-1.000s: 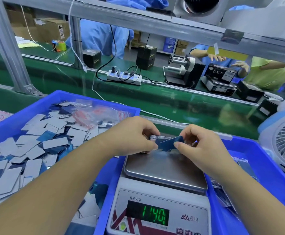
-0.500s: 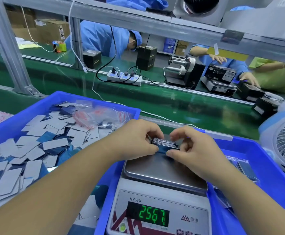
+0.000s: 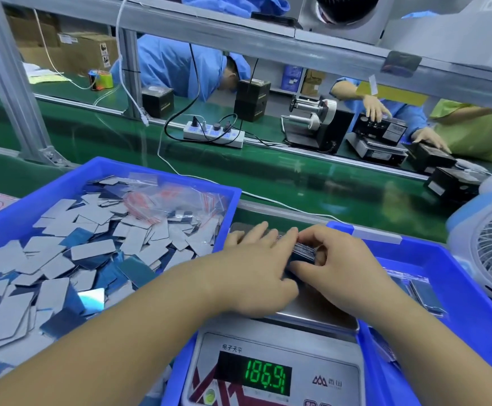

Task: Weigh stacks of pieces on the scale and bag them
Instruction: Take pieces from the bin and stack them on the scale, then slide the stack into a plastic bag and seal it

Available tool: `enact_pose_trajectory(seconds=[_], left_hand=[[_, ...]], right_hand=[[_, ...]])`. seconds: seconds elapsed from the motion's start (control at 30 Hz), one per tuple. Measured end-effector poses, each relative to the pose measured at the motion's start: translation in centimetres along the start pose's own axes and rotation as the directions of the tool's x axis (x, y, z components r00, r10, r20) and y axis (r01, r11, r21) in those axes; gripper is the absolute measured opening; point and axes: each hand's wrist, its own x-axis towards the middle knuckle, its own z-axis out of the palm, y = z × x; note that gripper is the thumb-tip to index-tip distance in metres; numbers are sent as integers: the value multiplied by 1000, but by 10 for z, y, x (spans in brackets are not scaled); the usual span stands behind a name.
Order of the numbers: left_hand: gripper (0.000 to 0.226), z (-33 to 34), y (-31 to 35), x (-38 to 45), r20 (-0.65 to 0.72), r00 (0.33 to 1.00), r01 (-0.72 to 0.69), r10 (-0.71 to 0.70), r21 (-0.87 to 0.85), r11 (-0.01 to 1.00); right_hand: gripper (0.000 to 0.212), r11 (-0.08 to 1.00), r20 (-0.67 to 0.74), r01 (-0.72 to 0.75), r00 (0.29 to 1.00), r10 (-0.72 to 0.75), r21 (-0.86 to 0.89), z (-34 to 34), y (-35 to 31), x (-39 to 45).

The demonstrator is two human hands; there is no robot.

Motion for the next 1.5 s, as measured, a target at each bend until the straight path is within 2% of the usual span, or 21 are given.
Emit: enact_pose_trajectory(seconds=[0.07, 0.17, 0.23, 0.3, 0.37, 0.43, 0.47, 0.53, 0.63, 0.7, 0.8, 0.93, 1.17, 1.27, 1.33, 1.37, 1.4, 1.43, 1.5], left_hand=[[84, 6, 6, 3, -14, 999, 46, -45, 76, 996], [83, 8, 9, 4, -7, 998, 55, -55, 60, 997], [80, 0, 7, 4, -27, 999, 21, -22, -48, 999], [78, -12, -3, 6, -115, 993, 7, -34, -229, 973], [66, -25, -22, 7, -265, 956, 5, -128, -421, 907], [38, -31, -49, 10, -403, 870, 20, -285, -547, 837], [31, -33, -64, 11, -438, 818, 79, -372, -555, 828], [28, -29, -91, 13, -419, 763, 255, -492, -504, 825], [21, -16, -112, 17, -246, 830, 444, -501, -254, 859], [14, -8, -113, 20, -202, 853, 457, -481, -158, 875], [10, -7, -113, 24, -258, 822, 481, -507, -163, 862], [23, -9, -118, 25, -254, 807, 508, -533, -163, 846], [19, -14, -123, 26, -315, 774, 524, -550, -169, 835], [18, -18, -118, 23, -383, 762, 419, -522, -322, 849], [21, -21, -107, 18, -477, 763, 197, -437, -471, 860], [22, -24, -99, 15, -548, 750, 55, -370, -505, 861], [23, -26, -89, 12, -614, 733, -76, -293, -502, 862], [24, -28, -79, 9, -659, 722, -182, -211, -475, 861], [27, -27, -61, 6, -695, 717, -311, -50, -384, 870]], right_hand=[[29, 999, 0, 13, 1000, -13, -30, 1, 0, 0], [27, 999, -10, 18, 1000, -18, -31, 1, 0, -1], [27, 1000, -25, 9, 1000, -10, -26, -1, 1, 0], [25, 1000, -47, -9, 999, 9, -2, -2, 3, 1], [29, 1000, -54, -11, 998, 12, 25, -1, 3, 1], [35, 999, -51, 49, 997, -50, -13, 3, 0, -2], [36, 993, -55, 107, 992, -110, -51, 4, -1, -3], [35, 969, -65, 234, 969, -240, -82, 7, -1, -4], [38, 937, -81, 339, 935, -345, -79, 10, 0, -4], [38, 924, -90, 377, 920, -382, -67, 11, 1, -3], [36, 922, -100, 386, 917, -387, -29, 11, 3, -3], [34, 932, -108, 363, 927, -360, 15, 9, 6, -2], [38, 937, -95, 348, 934, -345, 21, 8, 6, -1], [40, 947, -125, 322, 940, -318, 17, 7, 5, -2], [36, 969, -163, 205, 970, -183, 137, 7, 3, -2], [30, 947, -158, 119, 985, -74, 297, 6, 1, -1], [24, 864, -123, 37, 992, 29, 502, 5, -2, 0], [20, 729, -63, -31, 993, 101, 684, 4, -4, 1], [17, 474, 52, -116, 988, 146, 873, 0, -5, 1]])
